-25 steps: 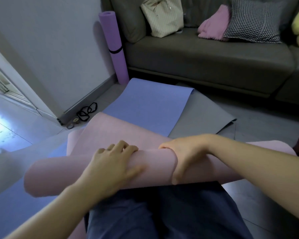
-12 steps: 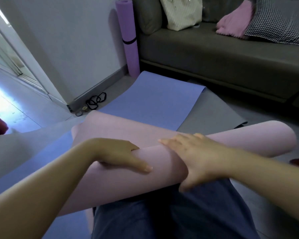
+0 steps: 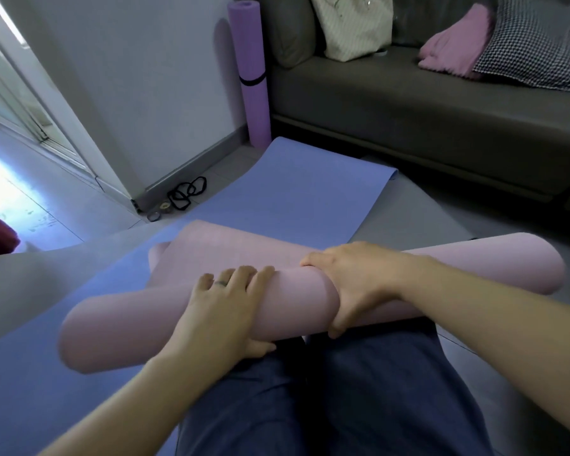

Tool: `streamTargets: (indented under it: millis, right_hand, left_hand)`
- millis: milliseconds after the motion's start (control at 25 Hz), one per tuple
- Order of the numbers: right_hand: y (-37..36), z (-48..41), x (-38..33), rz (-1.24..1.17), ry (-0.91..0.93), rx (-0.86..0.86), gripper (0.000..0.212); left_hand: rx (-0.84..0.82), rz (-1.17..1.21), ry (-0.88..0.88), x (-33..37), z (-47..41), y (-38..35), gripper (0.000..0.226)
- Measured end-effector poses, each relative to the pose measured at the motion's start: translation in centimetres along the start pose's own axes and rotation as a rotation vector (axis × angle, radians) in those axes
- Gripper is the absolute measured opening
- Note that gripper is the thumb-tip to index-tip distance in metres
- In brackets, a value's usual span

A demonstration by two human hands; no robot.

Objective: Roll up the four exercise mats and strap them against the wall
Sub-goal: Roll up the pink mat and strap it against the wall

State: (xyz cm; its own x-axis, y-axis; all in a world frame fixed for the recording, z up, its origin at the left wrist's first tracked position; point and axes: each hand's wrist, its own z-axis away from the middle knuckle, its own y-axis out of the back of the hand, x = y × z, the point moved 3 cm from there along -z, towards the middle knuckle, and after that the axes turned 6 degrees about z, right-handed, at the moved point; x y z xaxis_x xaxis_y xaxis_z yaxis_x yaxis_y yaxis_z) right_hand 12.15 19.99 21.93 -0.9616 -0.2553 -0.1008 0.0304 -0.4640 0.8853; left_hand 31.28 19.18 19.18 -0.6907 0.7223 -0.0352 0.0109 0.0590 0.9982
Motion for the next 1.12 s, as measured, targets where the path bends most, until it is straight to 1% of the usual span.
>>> streamTargets:
  millis: [40,160,240,280,320,360,400,440,520,600,640,680,720,800,880,920,960,1000,1040,1120]
  right_hand:
    - [0.7,-0.1,0.0,-0.044,-0.004,-0.073,0.079]
    - [1.7,0.4,0.0,-0.155,0.016,-0.291,0.064]
    - [1.3,1.0,0.0,-0.250,0.021,-0.363,0.062]
    - [0.8,1.5,-0.1,-0.290,0.013,-0.365,0.063]
    - [0.2,2.1,-0.2,-0.322,0.005,-0.351,0.066]
    - [-0.3,2.7,-0.3,-0.337,0.001,-0.302,0.074]
    - [-0.5,3.3,-0.4,-0.314,-0.007,-0.215,0.085]
    - [-0.7,4.1,-0.8,-0.238,-0.012,-0.110,0.097]
    - [-1.6,5.0,-2.1,0.027,0.008,0.060,0.115]
    - [-2.7,4.5,-2.9,0.210,0.005,0.170,0.120]
    - [-2.9,3.9,-2.8,0.229,-0.007,0.195,0.117]
    - [-2.8,3.4,-2.5,0.205,-0.010,0.203,0.113]
    - [-2.6,3.0,-2.1,0.164,-0.008,0.199,0.110]
    - [-1.8,2.0,-1.3,0.074,0.004,0.146,0.104]
    - [-0.8,0.8,-0.6,-0.051,0.010,0.030,0.099]
    - [-0.4,0.2,-0.4,-0.102,0.009,-0.044,0.099]
    - [-0.2,-0.3,-0.3,-0.144,0.007,-0.111,0.099]
    - [0.0,-0.7,-0.1,-0.178,0.000,-0.160,0.099]
    - [0.3,-1.0,0.0,-0.203,-0.003,-0.190,0.097]
    - [1.3,-1.3,-0.1,-0.204,0.014,-0.244,0.087]
  left_hand:
    - [-0.051,0.052,0.025,-0.1,-0.3,0.8,0.108]
    - [-0.369,0.312,0.047,-1.2,-0.9,3.5,0.090]
    - [-0.537,0.428,0.036,-1.7,-1.1,4.6,0.081]
    - [-0.622,0.453,0.039,-1.8,-1.2,4.7,0.077]
    - [-0.717,0.458,0.044,-1.7,-1.5,4.5,0.073]
    - [-0.798,0.463,0.044,-1.8,-2.0,3.9,0.069]
    - [-0.868,0.489,0.049,-2.0,-2.7,3.3,0.064]
    - [-0.935,0.536,0.062,-2.3,-3.5,2.7,0.058]
    - [-1.050,0.625,0.092,-2.6,-4.8,2.2,0.049]
    - [-1.119,0.659,0.118,-2.9,-5.5,2.2,0.048]
    - [-1.107,0.638,0.110,-2.9,-5.5,2.7,0.050]
    - [-1.036,0.592,0.085,-3.0,-5.5,3.2,0.056]
    - [-0.930,0.516,0.065,-3.0,-5.4,3.5,0.065]
    - [-0.679,0.288,0.049,-2.0,-4.0,3.7,0.087]
    - [-0.399,0.044,0.012,-0.1,-1.6,2.4,0.109]
    - [-0.273,-0.021,0.003,0.7,-0.7,1.7,0.116]
    - [-0.181,-0.011,0.009,0.9,-0.3,1.1,0.117]
    - [-0.087,0.018,0.000,0.6,-0.3,0.8,0.113]
    - [-0.041,0.048,-0.010,0.2,-0.6,0.8,0.108]
    - [-0.072,0.065,-0.014,-0.1,-1.2,1.9,0.100]
